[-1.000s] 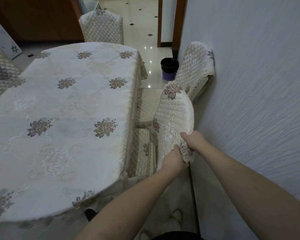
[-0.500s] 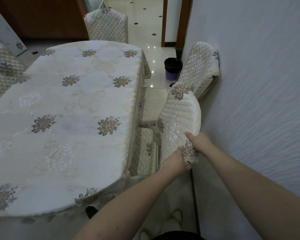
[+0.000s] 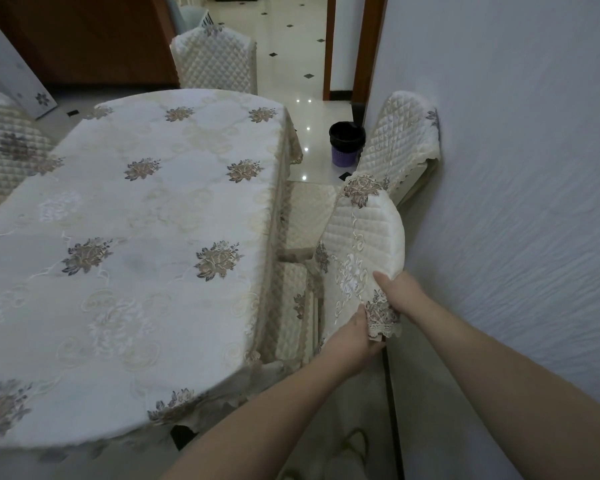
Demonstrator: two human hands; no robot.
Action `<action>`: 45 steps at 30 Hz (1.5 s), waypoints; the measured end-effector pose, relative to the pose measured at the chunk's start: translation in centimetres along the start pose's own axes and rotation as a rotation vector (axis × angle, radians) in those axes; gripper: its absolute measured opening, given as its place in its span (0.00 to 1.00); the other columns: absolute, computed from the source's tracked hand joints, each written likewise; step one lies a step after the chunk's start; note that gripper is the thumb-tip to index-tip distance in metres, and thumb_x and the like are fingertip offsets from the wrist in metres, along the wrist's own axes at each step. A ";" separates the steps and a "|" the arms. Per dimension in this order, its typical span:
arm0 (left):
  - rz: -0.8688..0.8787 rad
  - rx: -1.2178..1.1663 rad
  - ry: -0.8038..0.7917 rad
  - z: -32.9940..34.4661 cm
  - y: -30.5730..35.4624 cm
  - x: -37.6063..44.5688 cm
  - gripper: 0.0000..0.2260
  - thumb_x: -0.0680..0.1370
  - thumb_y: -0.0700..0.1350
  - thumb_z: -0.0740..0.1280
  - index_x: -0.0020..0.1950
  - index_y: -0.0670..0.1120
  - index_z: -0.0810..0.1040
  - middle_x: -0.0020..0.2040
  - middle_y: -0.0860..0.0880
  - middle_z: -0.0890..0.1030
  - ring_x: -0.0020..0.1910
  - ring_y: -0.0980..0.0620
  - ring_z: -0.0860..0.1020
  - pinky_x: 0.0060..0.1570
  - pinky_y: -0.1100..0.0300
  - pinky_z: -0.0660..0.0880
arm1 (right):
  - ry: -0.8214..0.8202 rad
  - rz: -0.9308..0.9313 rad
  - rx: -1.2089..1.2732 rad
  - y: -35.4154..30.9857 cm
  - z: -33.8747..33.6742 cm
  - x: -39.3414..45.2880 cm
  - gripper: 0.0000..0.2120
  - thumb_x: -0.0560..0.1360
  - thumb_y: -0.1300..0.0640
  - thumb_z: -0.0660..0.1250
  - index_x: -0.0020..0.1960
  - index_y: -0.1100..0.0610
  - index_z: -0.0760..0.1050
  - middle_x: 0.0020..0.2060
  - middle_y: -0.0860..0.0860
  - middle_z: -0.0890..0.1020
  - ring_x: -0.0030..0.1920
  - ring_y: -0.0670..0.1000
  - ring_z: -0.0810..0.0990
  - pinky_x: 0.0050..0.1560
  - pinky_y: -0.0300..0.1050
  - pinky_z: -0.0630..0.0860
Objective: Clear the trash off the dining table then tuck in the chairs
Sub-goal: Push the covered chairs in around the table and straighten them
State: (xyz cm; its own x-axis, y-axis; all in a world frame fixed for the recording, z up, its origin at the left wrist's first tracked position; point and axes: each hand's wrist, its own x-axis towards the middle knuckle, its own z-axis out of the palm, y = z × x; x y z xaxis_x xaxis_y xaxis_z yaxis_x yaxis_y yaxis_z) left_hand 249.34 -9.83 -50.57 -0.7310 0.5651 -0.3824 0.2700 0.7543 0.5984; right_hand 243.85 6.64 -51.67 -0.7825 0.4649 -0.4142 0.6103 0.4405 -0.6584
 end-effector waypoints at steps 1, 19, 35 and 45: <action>0.001 0.007 -0.001 0.0 0.0 0.0 0.37 0.80 0.54 0.61 0.78 0.39 0.44 0.77 0.41 0.58 0.72 0.42 0.64 0.65 0.52 0.65 | -0.003 0.002 0.016 0.0 0.0 0.1 0.32 0.75 0.40 0.64 0.68 0.64 0.68 0.60 0.61 0.78 0.57 0.61 0.78 0.56 0.51 0.75; -0.010 0.131 0.038 0.0 -0.9 -2.1 0.35 0.78 0.57 0.61 0.78 0.43 0.50 0.73 0.42 0.65 0.68 0.40 0.69 0.63 0.46 0.68 | -0.034 0.053 -0.140 0.0 0.0 -3.7 0.34 0.74 0.37 0.64 0.67 0.62 0.70 0.60 0.60 0.79 0.57 0.61 0.78 0.54 0.48 0.75; 0.036 0.539 0.124 -6.8 -6.7 -6.9 0.31 0.79 0.66 0.47 0.78 0.54 0.52 0.78 0.47 0.59 0.75 0.45 0.60 0.70 0.45 0.60 | 0.177 -0.163 -0.557 0.6 -0.6 -14.6 0.31 0.77 0.37 0.52 0.75 0.50 0.56 0.66 0.56 0.72 0.64 0.59 0.72 0.60 0.55 0.72; 0.069 0.844 0.309 -16.7 -5.3 -14.6 0.40 0.70 0.69 0.32 0.78 0.56 0.51 0.79 0.50 0.55 0.77 0.48 0.53 0.74 0.43 0.51 | 0.361 -0.470 -0.820 -1.7 -3.2 -18.9 0.27 0.79 0.40 0.49 0.71 0.52 0.68 0.66 0.55 0.74 0.66 0.56 0.71 0.62 0.53 0.69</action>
State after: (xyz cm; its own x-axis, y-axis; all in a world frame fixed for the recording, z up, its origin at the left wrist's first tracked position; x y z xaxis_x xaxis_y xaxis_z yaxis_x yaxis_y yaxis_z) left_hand 248.09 -27.64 -36.41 -0.7988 0.5954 -0.0854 0.6011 0.7850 -0.1499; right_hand 257.95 -0.46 -40.76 -0.9641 0.2530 0.0804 0.2526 0.9675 -0.0145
